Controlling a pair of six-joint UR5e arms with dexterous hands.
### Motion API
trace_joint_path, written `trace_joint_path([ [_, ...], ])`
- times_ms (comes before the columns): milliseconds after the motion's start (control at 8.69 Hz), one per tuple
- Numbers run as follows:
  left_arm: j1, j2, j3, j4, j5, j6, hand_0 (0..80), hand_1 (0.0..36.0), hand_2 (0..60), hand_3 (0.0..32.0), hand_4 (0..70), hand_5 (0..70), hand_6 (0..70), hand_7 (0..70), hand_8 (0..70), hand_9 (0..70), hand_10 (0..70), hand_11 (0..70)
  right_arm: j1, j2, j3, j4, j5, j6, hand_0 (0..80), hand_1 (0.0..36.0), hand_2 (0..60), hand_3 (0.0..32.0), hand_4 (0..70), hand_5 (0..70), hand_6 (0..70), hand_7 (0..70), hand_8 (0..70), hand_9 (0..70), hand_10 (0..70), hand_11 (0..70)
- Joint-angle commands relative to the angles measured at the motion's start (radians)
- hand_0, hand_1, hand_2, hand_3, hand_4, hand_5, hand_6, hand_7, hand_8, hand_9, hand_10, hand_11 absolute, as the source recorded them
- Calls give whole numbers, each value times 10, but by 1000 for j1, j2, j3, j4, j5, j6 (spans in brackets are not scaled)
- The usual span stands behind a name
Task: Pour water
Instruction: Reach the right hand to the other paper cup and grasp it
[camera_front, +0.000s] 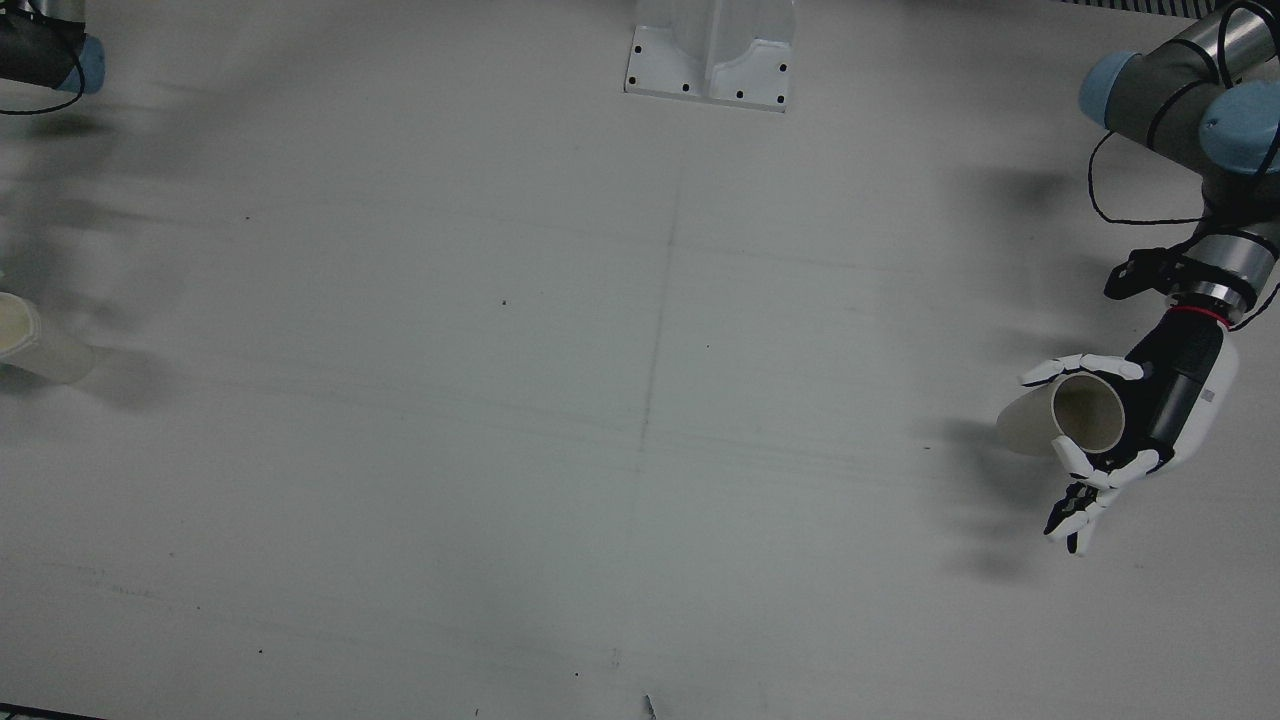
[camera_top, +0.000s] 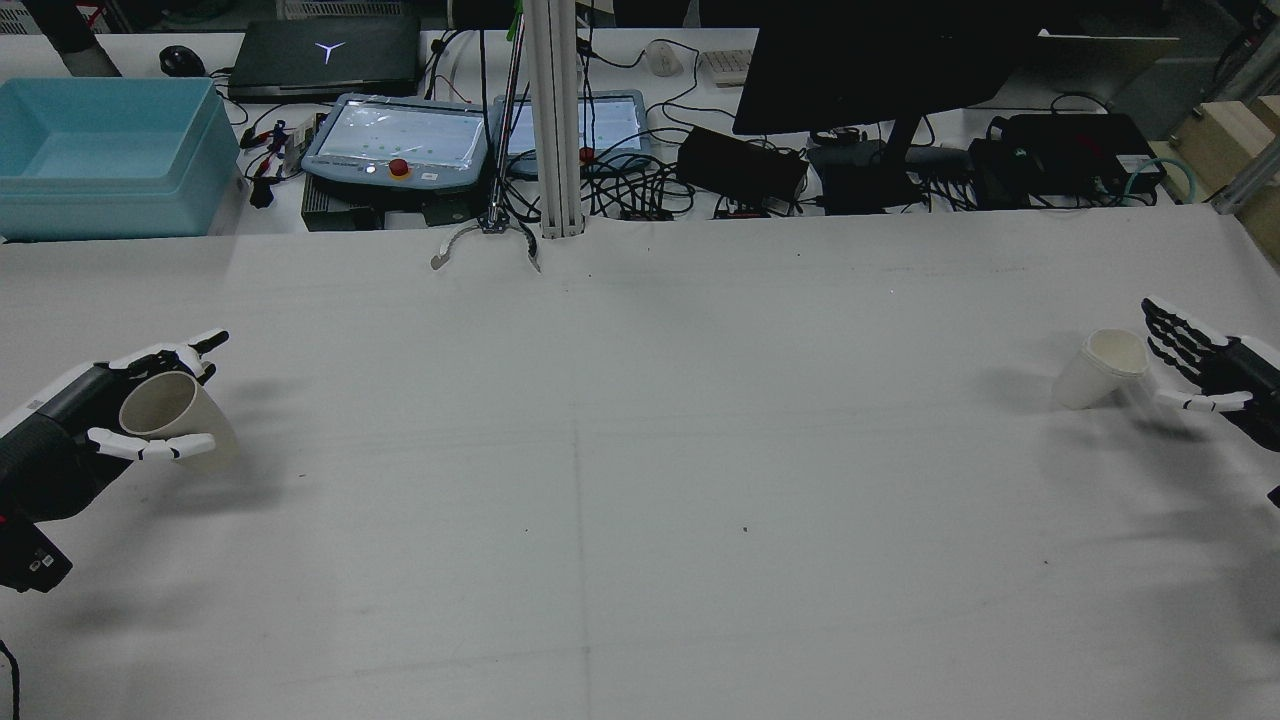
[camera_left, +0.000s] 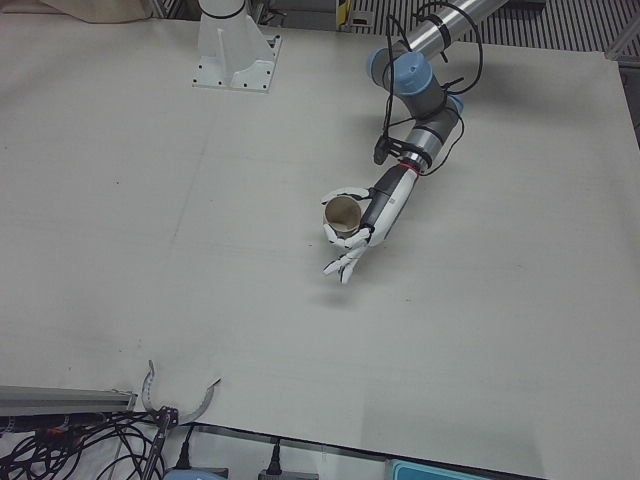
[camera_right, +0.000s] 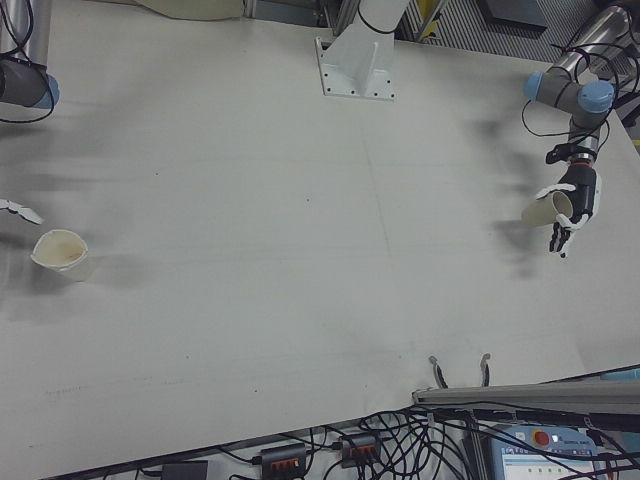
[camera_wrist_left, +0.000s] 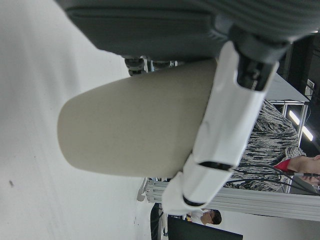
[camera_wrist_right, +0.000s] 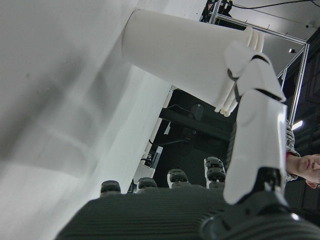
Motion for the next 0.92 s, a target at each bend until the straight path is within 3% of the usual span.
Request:
trace_joint_path([
  [0,3,0,-7,1,-2,0,800,360,600,0,367,700,126,118,26,9,29,89,-80,1,43,-4,50,-1,577,295,192,0,0,77,73,0,4,0,0,0],
  [115,3,0,-10,1,-2,0,800,360,600,0,367,700,124,116,25,9,29,89,-89,1,54,-4,50,-5,581,298,197,0,0,80,83,9,6,0,0,0],
  [575,14,0,-13,1,-11,0,800,360,600,0,361,700,122,115,24,9,28,89,-152,1,55,-4,105,-11,609,319,247,0,0,99,165,178,25,28,0,0],
  [805,29,0,-20,1,-22,0,800,360,600,0,359,700,119,113,23,8,28,88,-155,1,71,-7,110,-11,628,331,282,0,0,121,241,308,145,207,0,0],
])
